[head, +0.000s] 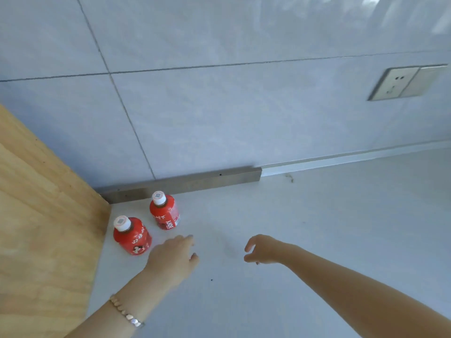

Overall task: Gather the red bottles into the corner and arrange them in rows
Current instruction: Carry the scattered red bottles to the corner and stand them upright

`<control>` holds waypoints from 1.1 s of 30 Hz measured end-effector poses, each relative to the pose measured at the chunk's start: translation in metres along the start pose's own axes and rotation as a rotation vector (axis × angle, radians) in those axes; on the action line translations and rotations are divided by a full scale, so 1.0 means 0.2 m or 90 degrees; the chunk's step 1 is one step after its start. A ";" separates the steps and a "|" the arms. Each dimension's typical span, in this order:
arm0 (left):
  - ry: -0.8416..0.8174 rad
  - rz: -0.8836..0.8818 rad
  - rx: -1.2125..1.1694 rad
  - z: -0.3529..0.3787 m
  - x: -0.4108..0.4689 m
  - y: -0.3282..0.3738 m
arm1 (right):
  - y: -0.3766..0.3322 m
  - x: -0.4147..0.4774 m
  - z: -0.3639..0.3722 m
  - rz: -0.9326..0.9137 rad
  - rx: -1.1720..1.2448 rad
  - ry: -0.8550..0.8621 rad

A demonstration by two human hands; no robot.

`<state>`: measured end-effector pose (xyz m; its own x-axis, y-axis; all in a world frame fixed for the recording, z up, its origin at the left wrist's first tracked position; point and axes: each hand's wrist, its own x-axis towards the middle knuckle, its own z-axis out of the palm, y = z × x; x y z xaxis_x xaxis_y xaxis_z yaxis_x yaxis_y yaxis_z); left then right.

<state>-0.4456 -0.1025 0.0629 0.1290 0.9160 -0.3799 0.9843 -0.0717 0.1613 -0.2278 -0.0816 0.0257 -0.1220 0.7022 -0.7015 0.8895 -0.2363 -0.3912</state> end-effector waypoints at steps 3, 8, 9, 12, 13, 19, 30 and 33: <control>-0.131 0.087 -0.019 -0.02 0.10 0.33 | 0.32 -0.19 -0.12 0.052 0.011 0.033; -0.176 0.213 0.020 0.02 0.25 1.06 | 0.99 -0.57 -0.34 0.149 0.074 0.107; -0.169 0.233 0.026 0.04 0.26 1.22 | 1.15 -0.64 -0.38 0.170 0.091 0.124; -0.140 0.283 0.037 0.11 0.27 1.72 | 1.61 -0.83 -0.50 0.224 0.131 0.174; -0.132 0.294 0.038 0.13 0.26 1.88 | 1.76 -0.89 -0.54 0.236 0.138 0.186; -0.133 0.325 0.031 0.36 0.24 2.75 | 2.63 -1.12 -0.81 0.275 0.145 0.280; -0.147 0.351 0.016 0.54 0.31 3.89 | 3.75 -1.34 -1.34 0.399 0.116 0.428; -0.140 0.350 0.042 0.55 0.33 4.04 | 3.82 -1.28 -1.34 0.376 0.141 0.398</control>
<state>0.3712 -0.1429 0.0674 0.6370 0.6343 -0.4381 0.7705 -0.5430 0.3339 0.6010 -0.2620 0.0657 0.6499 0.6482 -0.3967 0.6182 -0.7545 -0.2201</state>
